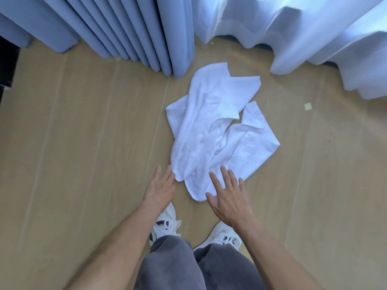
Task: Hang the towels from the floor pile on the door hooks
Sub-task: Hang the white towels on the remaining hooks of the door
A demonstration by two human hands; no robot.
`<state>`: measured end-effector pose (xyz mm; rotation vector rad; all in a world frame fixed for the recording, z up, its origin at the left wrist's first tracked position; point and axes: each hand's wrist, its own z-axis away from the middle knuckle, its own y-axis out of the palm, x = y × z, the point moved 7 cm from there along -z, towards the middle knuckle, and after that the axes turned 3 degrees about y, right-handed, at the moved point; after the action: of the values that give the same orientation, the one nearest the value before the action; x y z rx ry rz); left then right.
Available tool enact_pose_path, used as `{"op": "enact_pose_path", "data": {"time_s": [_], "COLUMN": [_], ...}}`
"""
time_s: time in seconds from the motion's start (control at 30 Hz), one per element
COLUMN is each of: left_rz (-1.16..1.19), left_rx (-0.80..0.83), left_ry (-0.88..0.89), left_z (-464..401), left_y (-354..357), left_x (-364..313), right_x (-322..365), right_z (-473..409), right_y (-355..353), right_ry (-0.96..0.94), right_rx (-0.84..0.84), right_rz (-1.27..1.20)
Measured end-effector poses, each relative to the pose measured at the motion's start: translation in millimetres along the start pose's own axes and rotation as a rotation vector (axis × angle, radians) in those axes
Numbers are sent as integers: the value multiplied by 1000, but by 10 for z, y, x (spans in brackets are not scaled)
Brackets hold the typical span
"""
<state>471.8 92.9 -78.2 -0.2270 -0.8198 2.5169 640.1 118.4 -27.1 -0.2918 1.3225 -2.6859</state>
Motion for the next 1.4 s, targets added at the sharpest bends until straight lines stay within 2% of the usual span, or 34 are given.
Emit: {"op": "enact_pose_path", "data": {"time_s": [0.17, 0.4, 0.53, 0.6, 0.7, 0.77, 0.83, 0.93, 1.03, 1.13, 1.17, 1.4], "left_rz": [-20, -142, -103, -93, -20, 53, 168, 218, 309, 395, 459, 663], "left_rx": [59, 29, -59, -78, -321, -567, -656, -755, -712, -789, -779, -768], "left_ry": [54, -26, -50, 15, 66, 142, 179, 234, 258, 216, 194, -105], "left_z": [-73, -732, -813, -726, -356, 64, 571, 1402, 2269, 3323, 3628, 5294], "left_y": [23, 537, 605, 542, 106, -407, -992, -1979, -2847, -3843, -4095, -4938], "left_x": [-131, -235, -213, -206, -241, -253, -201, -107, 128, 408, 488, 1160], "right_x": [25, -45, -49, -49, -30, 33, 155, 390, 616, 914, 1050, 1911], "right_z": [-48, -459, -387, -268, 9, 272, 550, 919, 1291, 1720, 1861, 2516], "right_y": [-228, 352, 599, 605, 376, 46, -451, -1338, -2554, -3849, -4196, -5925], "right_ry": [-12, -21, -4, -10, -20, -12, -19, -53, -37, -95, -134, -357], "right_rx": [-67, -97, -39, -7, 14, 10, -21, -112, -189, -290, -277, -219], "right_rz": [-4, -19, -16, -5, 14, -6, -25, -7, -72, -105, -128, -312]}}
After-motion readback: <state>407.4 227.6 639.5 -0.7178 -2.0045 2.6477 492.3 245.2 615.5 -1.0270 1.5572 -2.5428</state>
